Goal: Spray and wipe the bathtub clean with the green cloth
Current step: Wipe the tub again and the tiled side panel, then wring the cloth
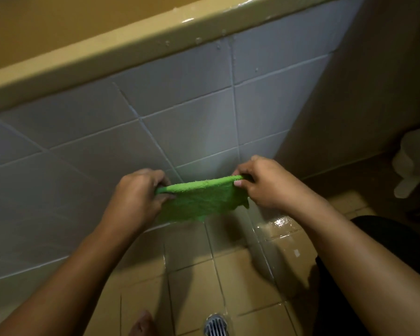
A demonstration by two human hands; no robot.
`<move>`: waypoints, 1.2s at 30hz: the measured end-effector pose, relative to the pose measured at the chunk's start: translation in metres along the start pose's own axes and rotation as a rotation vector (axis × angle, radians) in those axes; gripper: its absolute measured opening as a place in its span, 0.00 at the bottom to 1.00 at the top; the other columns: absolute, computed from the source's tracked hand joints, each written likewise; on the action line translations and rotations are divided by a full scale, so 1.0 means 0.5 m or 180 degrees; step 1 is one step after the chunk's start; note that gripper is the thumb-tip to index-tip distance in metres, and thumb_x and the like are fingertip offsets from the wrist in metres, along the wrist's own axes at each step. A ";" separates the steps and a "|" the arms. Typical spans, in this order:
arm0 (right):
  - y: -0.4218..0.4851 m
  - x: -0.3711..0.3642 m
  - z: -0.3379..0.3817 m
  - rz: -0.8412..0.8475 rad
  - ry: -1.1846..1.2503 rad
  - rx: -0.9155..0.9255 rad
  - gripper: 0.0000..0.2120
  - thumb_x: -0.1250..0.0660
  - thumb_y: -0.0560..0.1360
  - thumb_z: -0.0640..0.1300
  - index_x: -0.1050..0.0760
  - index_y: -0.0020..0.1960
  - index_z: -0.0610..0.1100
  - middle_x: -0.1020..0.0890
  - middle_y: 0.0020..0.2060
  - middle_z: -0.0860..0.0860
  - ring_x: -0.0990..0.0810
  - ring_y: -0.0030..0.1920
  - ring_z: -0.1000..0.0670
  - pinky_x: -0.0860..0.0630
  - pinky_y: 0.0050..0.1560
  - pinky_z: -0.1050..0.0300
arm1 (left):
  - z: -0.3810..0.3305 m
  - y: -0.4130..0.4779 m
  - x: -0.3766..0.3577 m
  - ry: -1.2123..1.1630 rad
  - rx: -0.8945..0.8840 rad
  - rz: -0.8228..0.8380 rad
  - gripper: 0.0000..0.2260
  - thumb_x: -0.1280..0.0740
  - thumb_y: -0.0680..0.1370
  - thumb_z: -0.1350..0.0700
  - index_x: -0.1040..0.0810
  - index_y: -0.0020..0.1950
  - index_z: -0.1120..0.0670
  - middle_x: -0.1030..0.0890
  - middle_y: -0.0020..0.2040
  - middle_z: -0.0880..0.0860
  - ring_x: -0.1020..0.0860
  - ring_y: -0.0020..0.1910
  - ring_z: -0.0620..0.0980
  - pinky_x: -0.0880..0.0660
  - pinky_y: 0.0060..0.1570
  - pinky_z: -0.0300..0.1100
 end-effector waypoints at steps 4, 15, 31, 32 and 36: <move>0.007 0.008 0.000 -0.0266 0.0133 0.0152 0.07 0.33 0.82 0.41 0.16 0.56 0.48 0.23 0.48 0.50 0.23 0.51 0.49 0.32 0.47 0.56 | -0.002 -0.001 0.009 0.0008 0.0031 -0.0074 0.13 0.17 0.68 0.53 0.21 0.38 0.51 0.25 0.35 0.47 0.29 0.36 0.51 0.40 0.34 0.45; 0.011 0.046 -0.007 -0.0727 0.0198 0.0196 0.03 0.29 0.80 0.45 0.17 0.52 0.47 0.22 0.45 0.52 0.24 0.50 0.49 0.36 0.46 0.58 | -0.002 -0.005 0.015 0.0261 -0.0151 -0.0078 0.12 0.18 0.68 0.47 0.18 0.39 0.50 0.33 0.33 0.43 0.31 0.35 0.51 0.39 0.35 0.44; -0.065 0.029 0.045 -0.0883 0.1212 0.0062 0.07 0.30 0.79 0.54 0.21 0.47 0.50 0.17 0.36 0.53 0.18 0.35 0.54 0.19 0.43 0.53 | -0.048 -0.040 -0.040 -0.1911 0.1317 0.0528 0.11 0.28 0.80 0.51 0.17 0.40 0.55 0.15 0.33 0.54 0.15 0.31 0.54 0.15 0.40 0.55; -0.070 0.013 0.057 -0.0715 0.1386 0.0088 0.07 0.30 0.80 0.53 0.21 0.48 0.51 0.15 0.37 0.53 0.16 0.37 0.52 0.18 0.44 0.48 | -0.062 -0.045 -0.044 -0.1976 0.1312 0.0550 0.11 0.28 0.80 0.51 0.17 0.40 0.55 0.15 0.33 0.54 0.14 0.32 0.54 0.15 0.40 0.55; -0.086 -0.016 0.103 -0.0338 0.1551 0.0261 0.08 0.34 0.82 0.55 0.19 0.56 0.54 0.14 0.44 0.57 0.15 0.46 0.58 0.18 0.51 0.49 | -0.095 -0.057 -0.036 -0.2243 0.1356 0.0435 0.14 0.31 0.81 0.50 0.17 0.40 0.57 0.15 0.35 0.55 0.14 0.36 0.54 0.15 0.40 0.56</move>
Point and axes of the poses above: each hand's wrist, its own y-axis towards the middle knuckle, its own x-axis out of the back of the hand, z = x × y, the point moved 10 cm from there along y, towards the middle knuckle
